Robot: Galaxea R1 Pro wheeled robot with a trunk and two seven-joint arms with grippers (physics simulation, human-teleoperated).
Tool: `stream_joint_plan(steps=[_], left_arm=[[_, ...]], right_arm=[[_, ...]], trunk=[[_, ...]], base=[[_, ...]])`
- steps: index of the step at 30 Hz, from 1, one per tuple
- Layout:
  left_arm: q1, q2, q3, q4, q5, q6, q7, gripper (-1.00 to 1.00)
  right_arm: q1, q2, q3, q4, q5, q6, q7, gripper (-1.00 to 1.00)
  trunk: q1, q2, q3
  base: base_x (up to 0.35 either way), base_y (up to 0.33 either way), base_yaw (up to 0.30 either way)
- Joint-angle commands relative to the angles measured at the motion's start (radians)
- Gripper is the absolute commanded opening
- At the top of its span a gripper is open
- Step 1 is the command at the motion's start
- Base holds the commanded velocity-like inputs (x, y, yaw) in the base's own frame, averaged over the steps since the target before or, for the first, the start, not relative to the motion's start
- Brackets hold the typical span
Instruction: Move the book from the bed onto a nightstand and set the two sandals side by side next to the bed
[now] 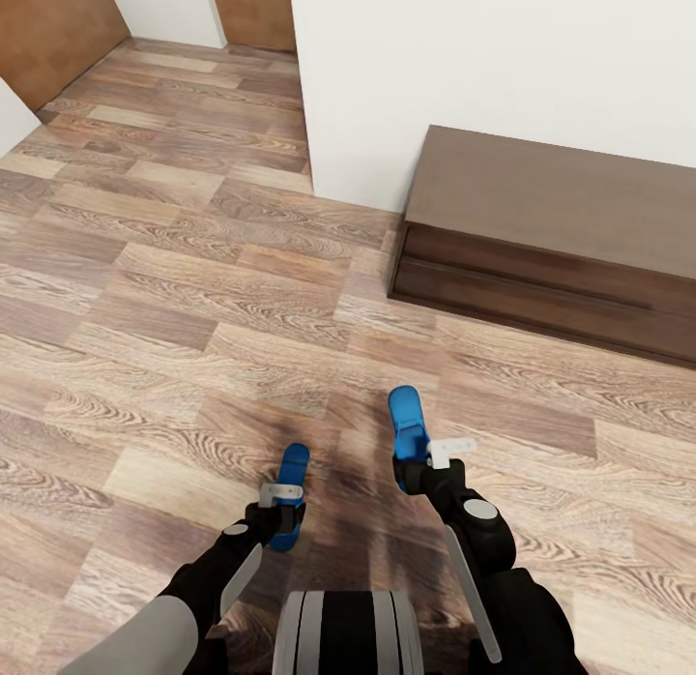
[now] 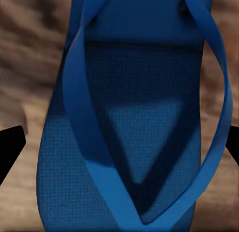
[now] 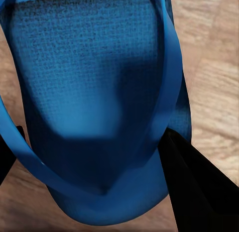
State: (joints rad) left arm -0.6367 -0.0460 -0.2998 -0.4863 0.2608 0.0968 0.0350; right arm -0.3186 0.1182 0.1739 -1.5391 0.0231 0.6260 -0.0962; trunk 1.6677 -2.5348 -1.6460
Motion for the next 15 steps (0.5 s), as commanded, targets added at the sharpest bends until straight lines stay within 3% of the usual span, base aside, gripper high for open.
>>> stream_joint_plan(steps=[1,15], left_arm=[[0.000,0.001,-0.005,-0.002,0.009,0.004,0.004,1.00],[0.000,0.003,-0.007,-0.011,0.009,0.004,0.003,1.00]], right_arm=[[0.000,0.000,0.002,-0.001,0.001,0.006,-0.007,-1.00],[0.000,0.000,0.002,-0.001,0.001,0.006,-0.007,-1.00]], trunk=[[0.000,0.000,-0.001],[0.000,0.000,-0.001]], base=[[0.000,0.000,0.000],[0.000,0.000,0.000]])
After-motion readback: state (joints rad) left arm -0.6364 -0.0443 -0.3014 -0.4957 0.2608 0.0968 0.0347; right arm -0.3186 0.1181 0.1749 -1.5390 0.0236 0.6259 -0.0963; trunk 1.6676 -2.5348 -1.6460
